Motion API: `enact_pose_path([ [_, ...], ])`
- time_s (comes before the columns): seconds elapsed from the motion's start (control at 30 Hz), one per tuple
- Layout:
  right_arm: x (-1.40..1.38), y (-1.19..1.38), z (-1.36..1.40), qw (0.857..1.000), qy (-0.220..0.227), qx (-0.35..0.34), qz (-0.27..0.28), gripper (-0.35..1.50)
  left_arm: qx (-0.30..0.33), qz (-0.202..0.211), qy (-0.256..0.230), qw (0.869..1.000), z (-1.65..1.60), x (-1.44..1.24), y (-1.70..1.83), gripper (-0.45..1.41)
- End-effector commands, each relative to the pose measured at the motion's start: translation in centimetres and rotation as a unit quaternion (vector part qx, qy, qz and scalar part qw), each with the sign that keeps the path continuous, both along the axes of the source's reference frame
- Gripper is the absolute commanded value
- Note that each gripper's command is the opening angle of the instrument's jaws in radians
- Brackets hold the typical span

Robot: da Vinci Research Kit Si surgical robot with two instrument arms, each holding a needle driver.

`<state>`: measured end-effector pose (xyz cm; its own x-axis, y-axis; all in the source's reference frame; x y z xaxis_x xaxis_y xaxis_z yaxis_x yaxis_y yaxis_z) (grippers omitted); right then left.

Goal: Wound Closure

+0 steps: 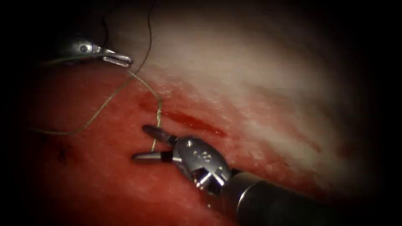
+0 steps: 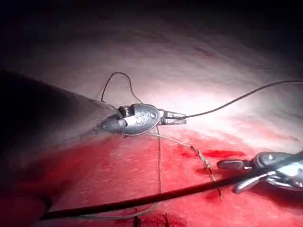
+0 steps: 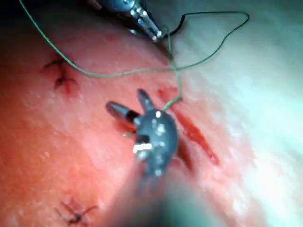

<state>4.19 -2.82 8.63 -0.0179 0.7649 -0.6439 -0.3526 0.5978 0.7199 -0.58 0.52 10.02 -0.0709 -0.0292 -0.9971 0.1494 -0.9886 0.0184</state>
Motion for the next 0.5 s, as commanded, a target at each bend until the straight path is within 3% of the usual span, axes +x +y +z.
enact_pose_path([
  [0.03,0.14,0.10,0.13,1.000,0.003,-0.001,-0.006,1.28,0.001,0.003,-0.010,1.000,0.02,-0.03,-0.05,-0.45],
  [0.27,0.39,0.36,0.43,0.998,0.008,-0.027,-0.050,1.23,0.001,0.035,-0.058,0.998,-0.26,0.14,-0.43,-0.45],
  [0.5,0.61,0.61,0.60,0.996,0.021,-0.050,-0.066,1.18,-0.001,0.046,-0.071,0.996,-0.40,0.17,-0.59,-0.45],
])
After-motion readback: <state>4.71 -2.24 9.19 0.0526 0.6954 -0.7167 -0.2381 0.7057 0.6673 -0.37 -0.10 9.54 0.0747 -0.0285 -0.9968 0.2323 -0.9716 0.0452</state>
